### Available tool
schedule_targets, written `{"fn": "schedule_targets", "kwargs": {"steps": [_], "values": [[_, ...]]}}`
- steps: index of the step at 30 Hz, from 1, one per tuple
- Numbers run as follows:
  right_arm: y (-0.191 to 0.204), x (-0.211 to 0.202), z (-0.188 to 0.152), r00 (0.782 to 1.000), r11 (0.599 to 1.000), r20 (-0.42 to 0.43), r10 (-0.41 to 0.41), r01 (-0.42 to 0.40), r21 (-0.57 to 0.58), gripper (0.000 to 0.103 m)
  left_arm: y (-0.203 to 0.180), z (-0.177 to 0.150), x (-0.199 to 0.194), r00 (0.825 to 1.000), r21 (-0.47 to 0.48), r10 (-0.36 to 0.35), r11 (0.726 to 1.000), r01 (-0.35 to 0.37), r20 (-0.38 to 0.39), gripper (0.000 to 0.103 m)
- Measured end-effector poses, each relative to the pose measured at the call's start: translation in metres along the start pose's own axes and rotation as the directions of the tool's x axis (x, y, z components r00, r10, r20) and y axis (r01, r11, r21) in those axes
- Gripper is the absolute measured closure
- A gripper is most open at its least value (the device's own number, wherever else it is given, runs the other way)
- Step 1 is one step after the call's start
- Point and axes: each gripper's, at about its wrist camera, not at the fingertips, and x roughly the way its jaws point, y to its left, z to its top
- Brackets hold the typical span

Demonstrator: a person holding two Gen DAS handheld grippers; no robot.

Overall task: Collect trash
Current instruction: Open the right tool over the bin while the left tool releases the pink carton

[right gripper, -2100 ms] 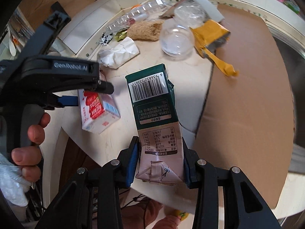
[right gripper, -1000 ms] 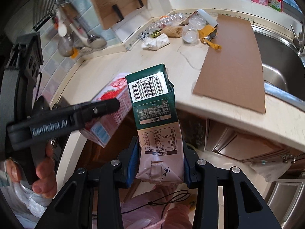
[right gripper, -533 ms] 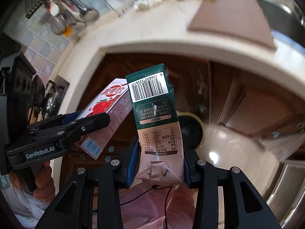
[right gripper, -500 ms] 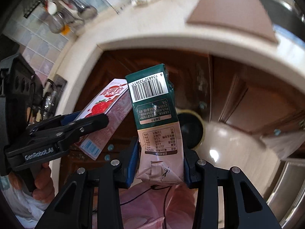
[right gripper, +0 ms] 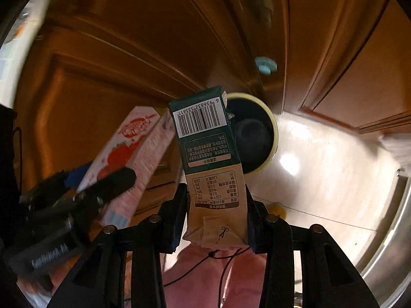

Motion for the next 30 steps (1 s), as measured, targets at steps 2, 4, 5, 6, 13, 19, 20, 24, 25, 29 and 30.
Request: {"fn": "schedule_targets", "kwargs": {"steps": [2,4,5,6,13,19,20,24,25,29,30], "values": [[-0.011,0.041,0.010,1.000,0.999,-0.018,-0.009,0.010,0.037,0.064,0.012,0.004,0.035,1.000,-0.013,0.012,1.000,-0.012,-0.025,0.048],[-0.021,0.072,0.020,1.000,0.998,-0.026,-0.015,0.017,0.059,0.064,0.021,0.008,0.061,0.999,-0.020,0.025,0.999,-0.026,-0.041,0.048],[-0.024,0.087,0.023,0.999,0.998,-0.026,-0.021,0.023,0.066,0.064,0.026,0.011,0.076,0.998,-0.019,0.029,0.999,-0.030,-0.051,0.048],[-0.028,0.101,0.027,0.999,0.997,-0.028,-0.028,0.030,0.072,0.064,0.031,0.013,0.089,0.998,-0.016,0.032,0.999,-0.033,-0.060,0.048],[-0.039,0.163,0.051,0.998,0.992,-0.046,-0.042,0.048,0.120,0.063,0.052,0.029,0.146,0.988,0.011,0.055,0.998,-0.054,-0.143,0.041],[-0.047,0.169,0.060,0.999,0.983,-0.032,-0.032,0.037,0.180,0.040,0.063,0.033,0.150,0.984,-0.006,0.094,0.995,-0.096,-0.153,0.040],[-0.047,0.166,0.059,0.999,0.983,-0.030,-0.033,0.038,0.180,0.040,0.063,0.034,0.147,0.985,-0.005,0.096,0.995,-0.098,-0.144,0.040],[-0.049,0.154,0.055,0.999,0.986,-0.025,-0.044,0.048,0.161,0.040,0.058,0.032,0.121,0.992,0.002,0.087,0.996,-0.087,-0.086,0.040],[-0.047,0.149,0.053,0.998,0.986,-0.021,-0.051,0.054,0.156,0.040,0.055,0.032,0.113,0.994,0.008,0.088,0.996,-0.088,-0.064,0.040],[-0.039,0.128,0.042,0.999,0.987,-0.001,-0.052,0.052,0.149,0.040,0.044,0.030,0.076,0.994,0.023,0.112,0.993,-0.112,-0.014,0.040],[-0.035,0.119,0.038,0.999,0.987,0.002,-0.048,0.047,0.152,0.040,0.041,0.030,0.067,0.994,0.026,0.110,0.994,-0.110,-0.005,0.040]]}}
